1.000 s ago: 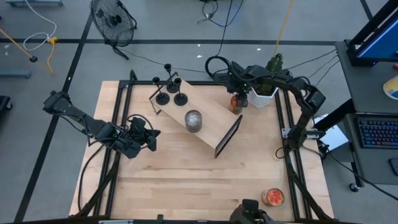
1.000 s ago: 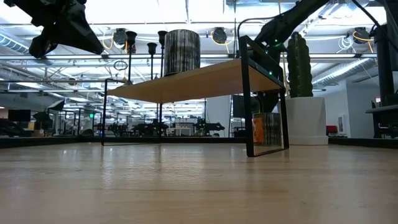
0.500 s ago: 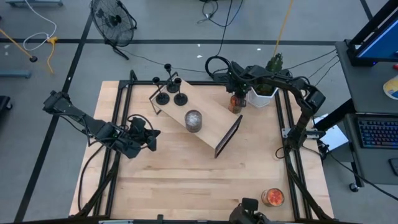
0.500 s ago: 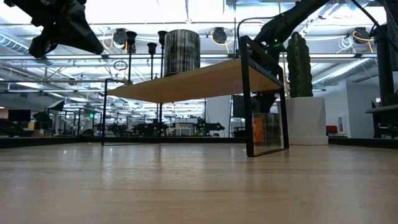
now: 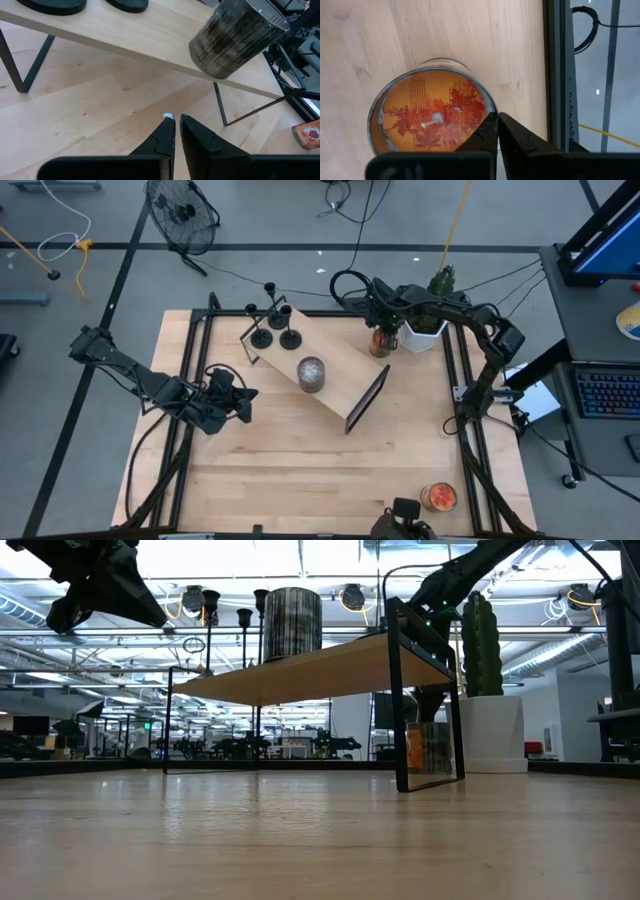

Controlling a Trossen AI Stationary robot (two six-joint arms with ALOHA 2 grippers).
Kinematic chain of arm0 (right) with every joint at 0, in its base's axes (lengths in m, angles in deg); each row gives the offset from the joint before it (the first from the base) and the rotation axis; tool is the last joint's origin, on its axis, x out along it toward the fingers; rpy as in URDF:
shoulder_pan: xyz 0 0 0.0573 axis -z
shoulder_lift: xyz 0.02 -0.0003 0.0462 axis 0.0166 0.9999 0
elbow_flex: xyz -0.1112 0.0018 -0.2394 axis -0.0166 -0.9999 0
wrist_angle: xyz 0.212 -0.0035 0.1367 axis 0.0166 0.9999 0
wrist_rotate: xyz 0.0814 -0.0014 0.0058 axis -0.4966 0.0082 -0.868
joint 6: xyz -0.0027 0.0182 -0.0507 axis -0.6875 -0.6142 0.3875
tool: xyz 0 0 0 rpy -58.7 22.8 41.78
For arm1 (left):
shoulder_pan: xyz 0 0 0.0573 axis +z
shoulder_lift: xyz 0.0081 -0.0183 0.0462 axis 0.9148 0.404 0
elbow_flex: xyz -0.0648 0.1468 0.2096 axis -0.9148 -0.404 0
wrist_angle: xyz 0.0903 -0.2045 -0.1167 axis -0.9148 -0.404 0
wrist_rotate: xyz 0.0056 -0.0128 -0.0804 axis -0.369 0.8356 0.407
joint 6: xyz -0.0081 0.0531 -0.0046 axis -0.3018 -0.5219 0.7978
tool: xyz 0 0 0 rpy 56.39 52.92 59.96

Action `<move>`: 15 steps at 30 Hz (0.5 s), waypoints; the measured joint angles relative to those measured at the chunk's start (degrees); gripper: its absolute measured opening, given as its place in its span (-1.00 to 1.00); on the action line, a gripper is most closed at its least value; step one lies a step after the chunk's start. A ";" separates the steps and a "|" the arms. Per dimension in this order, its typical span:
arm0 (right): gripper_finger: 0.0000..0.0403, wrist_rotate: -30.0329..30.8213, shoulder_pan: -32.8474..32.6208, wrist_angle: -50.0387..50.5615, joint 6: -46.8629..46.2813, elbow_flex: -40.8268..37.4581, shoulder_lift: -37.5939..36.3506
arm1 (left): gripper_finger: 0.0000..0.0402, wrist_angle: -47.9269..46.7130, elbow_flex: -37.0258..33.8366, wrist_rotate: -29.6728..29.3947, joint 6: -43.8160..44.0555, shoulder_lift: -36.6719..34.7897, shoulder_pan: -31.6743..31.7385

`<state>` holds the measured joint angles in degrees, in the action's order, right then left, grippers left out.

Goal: Pick & Place candle stick holders
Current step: Put the top orange scented candle aligned with the brown scented candle on the shelf

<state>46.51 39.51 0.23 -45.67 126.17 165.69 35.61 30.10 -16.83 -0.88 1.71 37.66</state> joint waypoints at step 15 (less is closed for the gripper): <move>-1.00 -0.20 -0.02 0.50 -0.54 0.00 -4.19 | -0.84 0.02 0.00 -0.03 -0.13 0.00 0.00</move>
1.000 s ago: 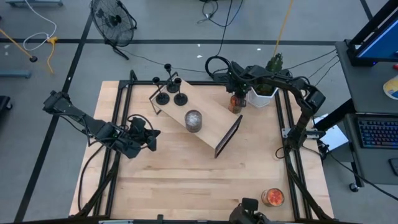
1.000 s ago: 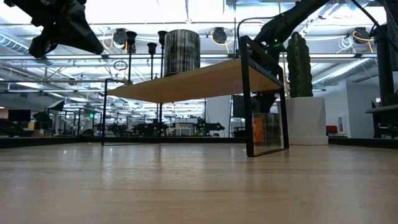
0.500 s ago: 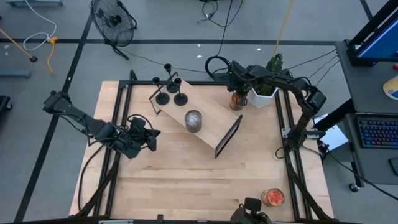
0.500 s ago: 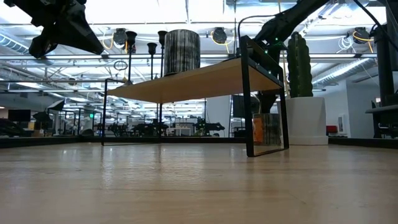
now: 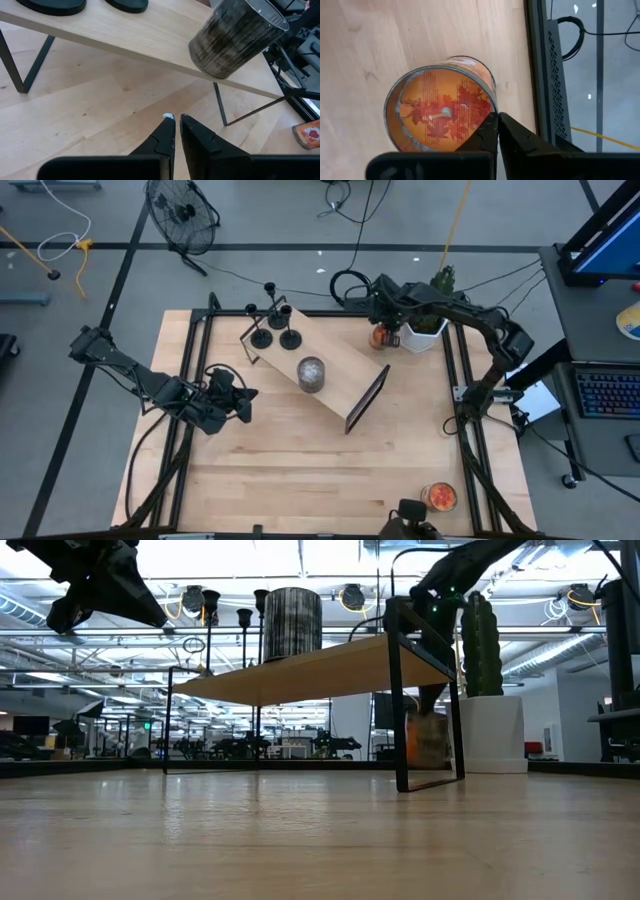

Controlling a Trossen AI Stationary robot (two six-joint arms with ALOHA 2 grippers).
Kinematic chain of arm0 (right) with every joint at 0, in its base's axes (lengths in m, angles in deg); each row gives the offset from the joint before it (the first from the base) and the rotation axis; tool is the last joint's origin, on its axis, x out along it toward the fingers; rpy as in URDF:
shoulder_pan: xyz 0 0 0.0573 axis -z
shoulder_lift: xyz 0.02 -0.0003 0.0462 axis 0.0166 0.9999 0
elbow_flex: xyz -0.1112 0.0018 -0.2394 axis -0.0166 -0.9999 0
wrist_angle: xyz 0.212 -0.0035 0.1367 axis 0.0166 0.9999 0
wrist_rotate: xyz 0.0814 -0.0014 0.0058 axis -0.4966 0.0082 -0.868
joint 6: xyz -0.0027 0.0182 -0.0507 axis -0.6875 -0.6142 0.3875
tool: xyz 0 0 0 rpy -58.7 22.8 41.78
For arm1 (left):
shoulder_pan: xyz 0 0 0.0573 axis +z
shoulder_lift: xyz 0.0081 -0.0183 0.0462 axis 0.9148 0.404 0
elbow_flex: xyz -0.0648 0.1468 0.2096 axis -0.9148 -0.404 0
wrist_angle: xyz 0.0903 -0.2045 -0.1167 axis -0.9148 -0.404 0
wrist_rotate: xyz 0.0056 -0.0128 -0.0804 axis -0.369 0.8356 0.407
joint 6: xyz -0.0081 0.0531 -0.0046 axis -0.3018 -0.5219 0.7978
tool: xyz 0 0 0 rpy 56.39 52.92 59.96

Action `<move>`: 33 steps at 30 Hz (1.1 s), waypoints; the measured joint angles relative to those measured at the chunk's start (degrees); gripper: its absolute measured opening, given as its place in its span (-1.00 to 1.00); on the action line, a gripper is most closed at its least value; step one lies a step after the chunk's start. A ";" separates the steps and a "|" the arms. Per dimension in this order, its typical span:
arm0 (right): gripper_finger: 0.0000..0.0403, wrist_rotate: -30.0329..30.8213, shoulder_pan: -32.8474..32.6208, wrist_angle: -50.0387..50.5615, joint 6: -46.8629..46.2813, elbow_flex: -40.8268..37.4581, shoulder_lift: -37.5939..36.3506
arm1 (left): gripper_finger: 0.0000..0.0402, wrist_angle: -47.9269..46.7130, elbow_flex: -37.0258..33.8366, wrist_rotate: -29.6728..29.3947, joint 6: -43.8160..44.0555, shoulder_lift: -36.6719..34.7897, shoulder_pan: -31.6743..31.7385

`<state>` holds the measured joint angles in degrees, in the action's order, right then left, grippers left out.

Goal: Pick & Place candle stick holders
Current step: Put the top orange scented candle aligned with the brown scented candle on the shelf

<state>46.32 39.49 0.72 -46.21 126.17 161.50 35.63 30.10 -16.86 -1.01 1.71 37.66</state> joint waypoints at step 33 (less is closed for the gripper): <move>-1.00 -1.16 0.00 10.18 -3.41 14.71 -9.90 | -0.84 0.07 0.00 -0.07 0.17 0.00 0.00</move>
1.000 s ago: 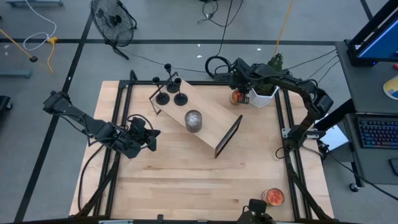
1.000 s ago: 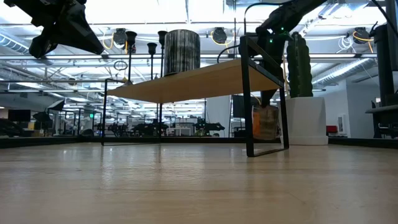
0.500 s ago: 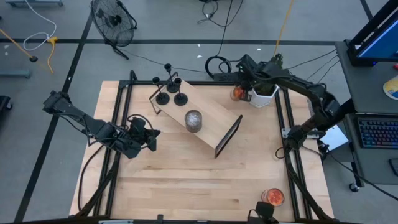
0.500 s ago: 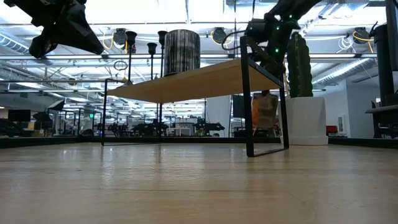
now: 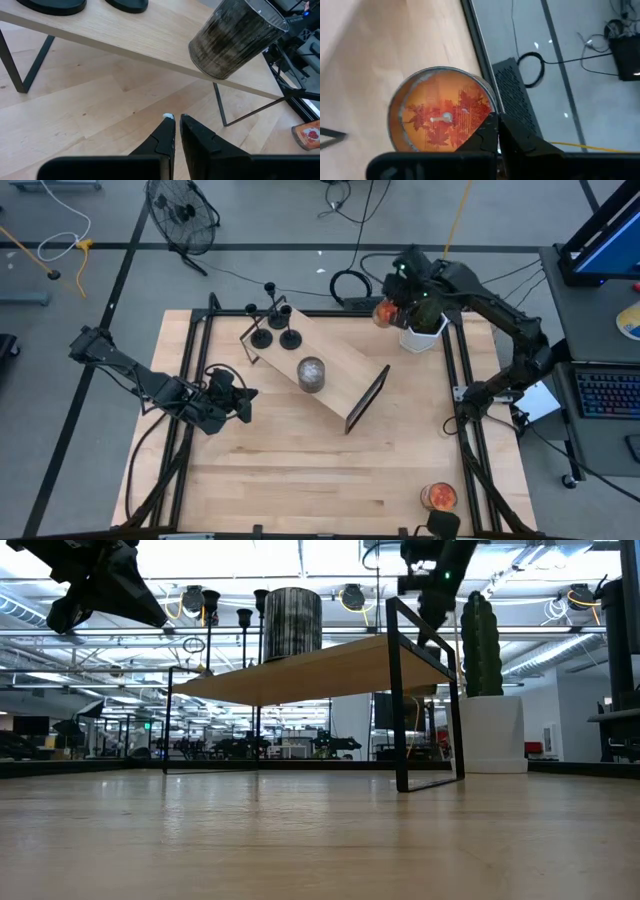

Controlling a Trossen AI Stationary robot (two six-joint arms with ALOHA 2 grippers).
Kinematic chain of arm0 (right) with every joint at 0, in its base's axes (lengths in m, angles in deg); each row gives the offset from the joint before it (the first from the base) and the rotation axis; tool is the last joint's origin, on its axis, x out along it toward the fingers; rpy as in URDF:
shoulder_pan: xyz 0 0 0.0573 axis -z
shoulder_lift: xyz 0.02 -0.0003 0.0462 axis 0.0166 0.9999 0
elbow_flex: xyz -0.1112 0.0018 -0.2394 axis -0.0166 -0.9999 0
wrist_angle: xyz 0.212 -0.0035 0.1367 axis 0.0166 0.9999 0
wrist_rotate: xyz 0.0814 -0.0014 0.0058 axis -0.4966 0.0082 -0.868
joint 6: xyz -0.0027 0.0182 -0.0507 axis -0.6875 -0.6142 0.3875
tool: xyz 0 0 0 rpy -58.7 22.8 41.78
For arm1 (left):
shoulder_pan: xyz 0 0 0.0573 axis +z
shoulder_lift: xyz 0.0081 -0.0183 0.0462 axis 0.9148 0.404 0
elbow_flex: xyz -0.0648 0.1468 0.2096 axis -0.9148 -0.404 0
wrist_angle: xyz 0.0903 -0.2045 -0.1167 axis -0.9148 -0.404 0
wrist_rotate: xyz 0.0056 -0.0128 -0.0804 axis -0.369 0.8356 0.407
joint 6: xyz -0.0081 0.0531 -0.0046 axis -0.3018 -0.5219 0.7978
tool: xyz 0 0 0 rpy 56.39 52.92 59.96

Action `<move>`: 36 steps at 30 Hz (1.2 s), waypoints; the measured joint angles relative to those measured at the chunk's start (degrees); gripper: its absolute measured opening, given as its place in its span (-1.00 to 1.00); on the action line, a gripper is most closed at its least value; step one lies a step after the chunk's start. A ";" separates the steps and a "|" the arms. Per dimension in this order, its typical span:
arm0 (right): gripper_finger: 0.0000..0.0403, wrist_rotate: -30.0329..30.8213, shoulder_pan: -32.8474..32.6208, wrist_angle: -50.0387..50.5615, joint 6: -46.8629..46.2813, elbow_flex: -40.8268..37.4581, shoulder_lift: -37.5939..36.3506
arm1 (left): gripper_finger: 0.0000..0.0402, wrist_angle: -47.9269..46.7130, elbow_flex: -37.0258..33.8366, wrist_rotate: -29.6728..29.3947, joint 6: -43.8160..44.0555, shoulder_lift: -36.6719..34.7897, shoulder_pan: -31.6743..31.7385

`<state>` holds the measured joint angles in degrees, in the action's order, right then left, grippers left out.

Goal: Pick & Place candle stick holders
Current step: Put the top orange scented candle aligned with the brown scented candle on the shelf

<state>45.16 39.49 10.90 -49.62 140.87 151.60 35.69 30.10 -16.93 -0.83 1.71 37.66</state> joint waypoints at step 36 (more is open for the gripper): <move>-0.80 -10.64 0.50 -0.65 0.22 -1.07 0.07 | -0.84 0.79 0.00 0.07 0.48 0.00 -0.02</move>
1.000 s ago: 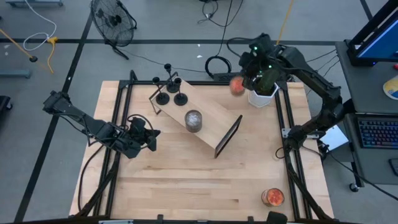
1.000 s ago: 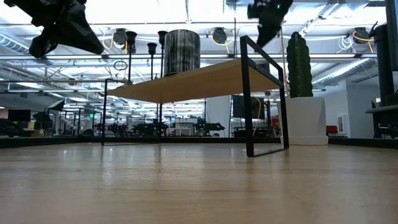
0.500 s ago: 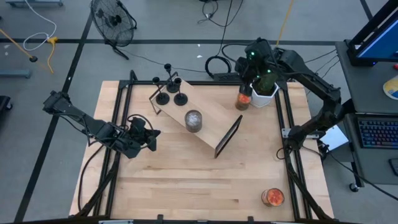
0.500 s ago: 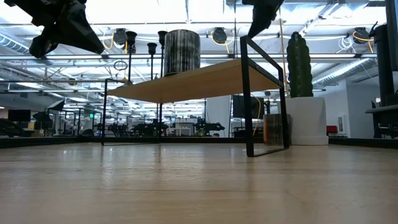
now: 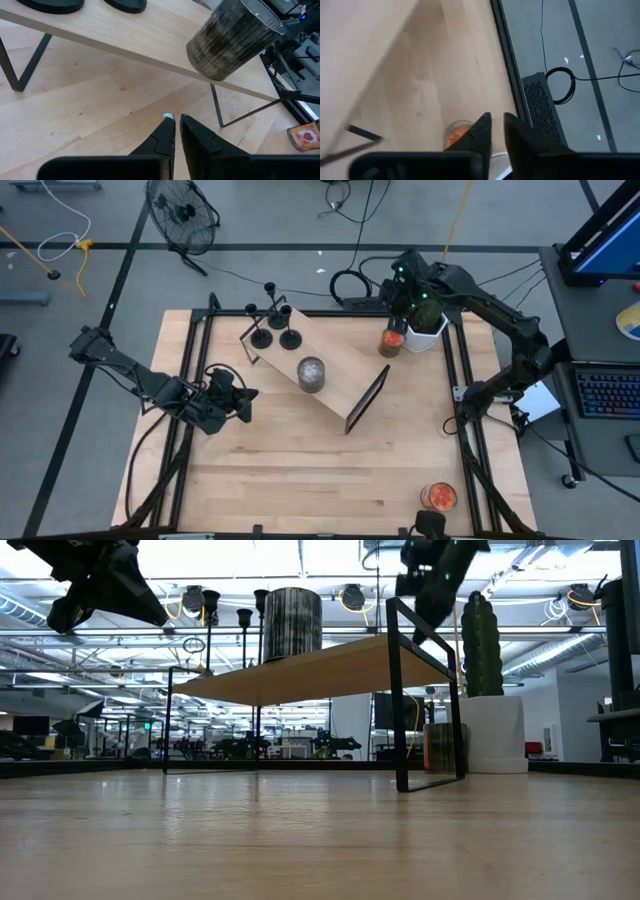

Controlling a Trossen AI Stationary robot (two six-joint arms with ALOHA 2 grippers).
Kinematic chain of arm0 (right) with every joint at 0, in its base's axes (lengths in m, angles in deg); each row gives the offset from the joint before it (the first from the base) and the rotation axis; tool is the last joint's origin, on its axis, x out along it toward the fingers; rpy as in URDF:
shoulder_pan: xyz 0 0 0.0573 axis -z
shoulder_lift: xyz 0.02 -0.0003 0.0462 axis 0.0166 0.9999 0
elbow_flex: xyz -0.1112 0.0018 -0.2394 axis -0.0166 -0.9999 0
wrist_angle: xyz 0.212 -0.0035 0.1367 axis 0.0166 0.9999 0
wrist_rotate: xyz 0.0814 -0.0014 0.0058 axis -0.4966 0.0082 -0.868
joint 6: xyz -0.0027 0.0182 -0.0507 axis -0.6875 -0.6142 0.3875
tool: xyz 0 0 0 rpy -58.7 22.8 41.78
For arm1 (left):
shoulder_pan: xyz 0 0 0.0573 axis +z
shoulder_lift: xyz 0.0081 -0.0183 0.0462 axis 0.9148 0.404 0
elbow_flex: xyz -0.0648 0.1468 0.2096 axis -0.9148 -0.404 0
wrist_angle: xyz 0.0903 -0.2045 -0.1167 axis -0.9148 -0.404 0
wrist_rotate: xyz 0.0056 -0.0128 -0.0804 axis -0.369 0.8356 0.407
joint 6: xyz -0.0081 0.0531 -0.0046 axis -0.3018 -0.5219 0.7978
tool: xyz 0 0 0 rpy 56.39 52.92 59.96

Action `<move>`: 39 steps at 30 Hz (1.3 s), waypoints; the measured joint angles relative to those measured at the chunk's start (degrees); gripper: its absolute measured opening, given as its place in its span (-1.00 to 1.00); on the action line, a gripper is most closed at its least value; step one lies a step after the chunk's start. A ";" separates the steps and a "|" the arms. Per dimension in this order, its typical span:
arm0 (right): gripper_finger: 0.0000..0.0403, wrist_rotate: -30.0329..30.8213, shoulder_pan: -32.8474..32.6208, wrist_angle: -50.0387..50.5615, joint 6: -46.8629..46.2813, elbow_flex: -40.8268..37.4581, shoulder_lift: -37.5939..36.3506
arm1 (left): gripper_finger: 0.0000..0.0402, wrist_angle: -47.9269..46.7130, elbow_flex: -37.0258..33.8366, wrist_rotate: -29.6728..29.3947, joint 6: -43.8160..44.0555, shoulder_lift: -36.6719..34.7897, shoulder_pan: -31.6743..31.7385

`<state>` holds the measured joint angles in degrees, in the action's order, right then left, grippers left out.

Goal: Pick & Place candle stick holders
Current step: Put the top orange scented candle aligned with the brown scented candle on the shelf

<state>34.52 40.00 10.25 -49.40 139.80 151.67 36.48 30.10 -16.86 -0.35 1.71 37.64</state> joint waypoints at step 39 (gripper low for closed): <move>0.01 10.18 0.72 -16.78 24.41 -22.33 6.60 | -0.84 -0.48 0.00 1.24 -0.66 0.00 0.00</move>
<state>44.70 40.72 -6.53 -24.99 117.47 158.27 36.00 30.10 -15.62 -1.01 1.71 37.64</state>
